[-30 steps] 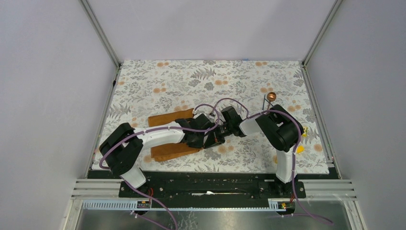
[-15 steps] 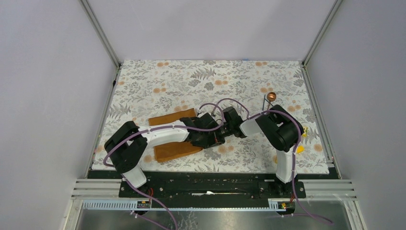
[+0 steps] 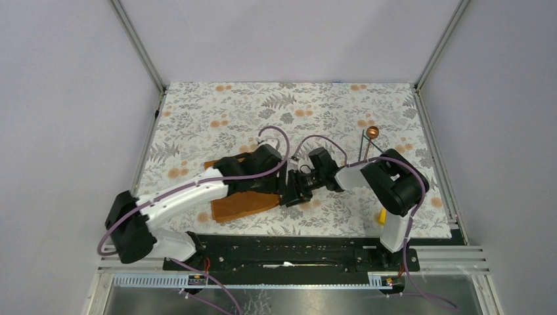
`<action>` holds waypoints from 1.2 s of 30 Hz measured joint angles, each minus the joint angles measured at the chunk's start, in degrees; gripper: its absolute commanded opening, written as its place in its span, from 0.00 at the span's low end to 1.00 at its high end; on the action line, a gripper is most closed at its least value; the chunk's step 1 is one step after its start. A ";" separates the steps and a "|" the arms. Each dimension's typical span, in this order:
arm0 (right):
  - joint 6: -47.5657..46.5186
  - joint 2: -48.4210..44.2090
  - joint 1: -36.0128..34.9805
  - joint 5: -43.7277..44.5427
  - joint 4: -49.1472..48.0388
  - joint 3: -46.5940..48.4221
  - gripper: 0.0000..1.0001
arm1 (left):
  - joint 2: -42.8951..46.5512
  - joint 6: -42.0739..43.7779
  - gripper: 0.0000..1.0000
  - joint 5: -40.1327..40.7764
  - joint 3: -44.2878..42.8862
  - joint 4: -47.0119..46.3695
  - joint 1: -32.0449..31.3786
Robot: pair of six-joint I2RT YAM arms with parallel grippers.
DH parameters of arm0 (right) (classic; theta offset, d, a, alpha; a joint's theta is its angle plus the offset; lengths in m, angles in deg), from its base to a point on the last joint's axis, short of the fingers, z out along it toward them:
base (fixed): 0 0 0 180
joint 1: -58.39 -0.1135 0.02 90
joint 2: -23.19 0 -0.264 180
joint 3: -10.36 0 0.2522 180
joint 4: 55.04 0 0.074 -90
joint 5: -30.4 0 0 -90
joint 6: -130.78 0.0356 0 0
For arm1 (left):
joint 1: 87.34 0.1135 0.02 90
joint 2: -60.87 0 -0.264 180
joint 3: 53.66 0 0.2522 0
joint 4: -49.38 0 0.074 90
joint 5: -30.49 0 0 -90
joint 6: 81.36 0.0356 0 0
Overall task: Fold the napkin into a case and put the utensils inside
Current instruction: Pick up the lower triangle-folded napkin from the center of the board, then move the lower triangle-folded napkin to the center of the board.
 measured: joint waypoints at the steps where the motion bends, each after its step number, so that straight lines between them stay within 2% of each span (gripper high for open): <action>1: 0.00 0.00 0.00 -0.46 -0.22 0.17 0.62 | 1.68 -0.02 0.72 0.04 -0.31 0.24 0.46; 4: -0.04 0.46 -0.17 -0.13 -0.09 1.62 0.60 | 5.95 -0.09 0.73 -0.04 -0.26 0.76 4.15; 9: -0.50 3.93 -1.05 1.64 1.40 6.78 0.45 | 10.88 -0.04 0.75 -0.59 2.99 1.20 12.33; 11: -1.14 4.50 -1.36 2.84 2.69 7.72 0.32 | 12.52 0.11 0.75 -1.46 3.91 1.75 15.39; 13: -1.90 4.50 -1.31 3.72 3.85 7.82 0.14 | 13.77 0.26 0.75 -2.38 4.57 1.90 17.79; 15: -2.54 4.74 -0.74 4.52 5.49 7.78 0.05 | 15.02 0.50 0.75 -3.63 5.42 1.70 19.98; 17: -2.91 4.96 0.63 4.33 7.19 7.72 0.00 | 16.06 0.57 0.76 -5.53 6.29 1.44 22.21; 20: -5.55 4.94 4.13 3.21 13.25 8.83 0.01 | 16.63 0.70 0.76 -8.50 7.06 0.59 24.92; 23: -10.01 4.87 8.55 4.61 23.50 12.28 0.20 | 16.63 1.07 0.76 -10.97 7.39 -0.15 26.47; 25: -12.11 3.78 10.86 8.26 29.73 14.32 0.38 | 16.63 1.36 0.76 -12.22 7.69 -0.61 27.28; 27: -14.34 1.22 12.17 14.56 35.69 16.48 0.53 | 16.63 1.68 0.76 -13.14 7.82 -0.83 28.02; 29: -17.38 -1.75 12.22 25.09 42.51 20.13 0.66 | 16.76 2.05 0.79 -13.68 7.91 -1.11 29.05; 32: -20.11 -5.25 9.66 40.37 50.58 26.43 0.79 | 18.16 2.21 0.93 -13.16 8.41 -1.27 31.12; 34: -20.92 -7.02 5.31 48.48 54.07 30.60 0.82 | 19.89 2.25 0.95 -11.23 9.40 -1.27 33.05; 36: -20.94 -7.72 -2.14 51.71 55.95 35.08 0.84 | 21.64 2.01 0.98 -8.83 10.93 -1.07 37.29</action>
